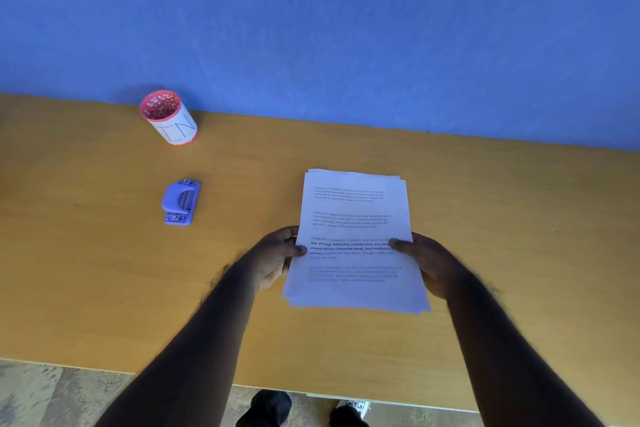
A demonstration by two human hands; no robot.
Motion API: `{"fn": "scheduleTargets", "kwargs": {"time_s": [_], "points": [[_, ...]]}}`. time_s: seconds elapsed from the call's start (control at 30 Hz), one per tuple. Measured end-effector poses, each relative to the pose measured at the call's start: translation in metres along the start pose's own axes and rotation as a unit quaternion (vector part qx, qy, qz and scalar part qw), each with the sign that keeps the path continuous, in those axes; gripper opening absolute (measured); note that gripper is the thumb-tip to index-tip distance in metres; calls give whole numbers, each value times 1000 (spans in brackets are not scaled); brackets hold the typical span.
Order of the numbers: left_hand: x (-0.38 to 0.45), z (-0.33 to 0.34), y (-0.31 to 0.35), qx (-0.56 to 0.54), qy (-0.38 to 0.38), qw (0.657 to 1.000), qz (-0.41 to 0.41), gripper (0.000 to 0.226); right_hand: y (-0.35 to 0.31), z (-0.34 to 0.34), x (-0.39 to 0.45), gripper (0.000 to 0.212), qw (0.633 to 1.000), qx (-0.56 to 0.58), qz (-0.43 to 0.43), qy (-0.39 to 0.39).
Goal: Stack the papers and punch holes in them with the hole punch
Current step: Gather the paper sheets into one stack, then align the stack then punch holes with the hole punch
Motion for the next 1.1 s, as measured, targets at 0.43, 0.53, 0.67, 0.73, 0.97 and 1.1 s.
{"fn": "scheduleTargets", "kwargs": {"time_s": [0.43, 0.53, 0.67, 0.73, 0.97, 1.1], "points": [[-32, 16, 91, -11, 4, 978, 208, 31, -62, 27, -42, 24, 979, 42, -195, 30], [-45, 16, 117, 14, 35, 959, 281, 33, -79, 33, -51, 27, 971, 39, -235, 18], [-59, 19, 132, 36, 37, 944, 325, 35, -92, 38, -58, 34, 964, 56, -258, 25], [-61, 20, 131, 48, 29, 943, 327, 33, -95, 41, -60, 39, 960, 64, -270, 23], [-58, 21, 115, 58, 28, 952, 298, 37, -90, 45, -59, 36, 964, 44, -258, 39], [-58, 23, 119, 31, 22, 951, 307, 35, -94, 50, -63, 38, 961, 52, -269, 40]]}}
Point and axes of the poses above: each hand's wrist, its own x-axis towards the middle knuckle, its own z-axis out of the palm, y = z × x, the point moved 7 cm from there along x, towards the middle knuckle, and after that the axes turned 8 degrees about y, right-handed, at the moved point
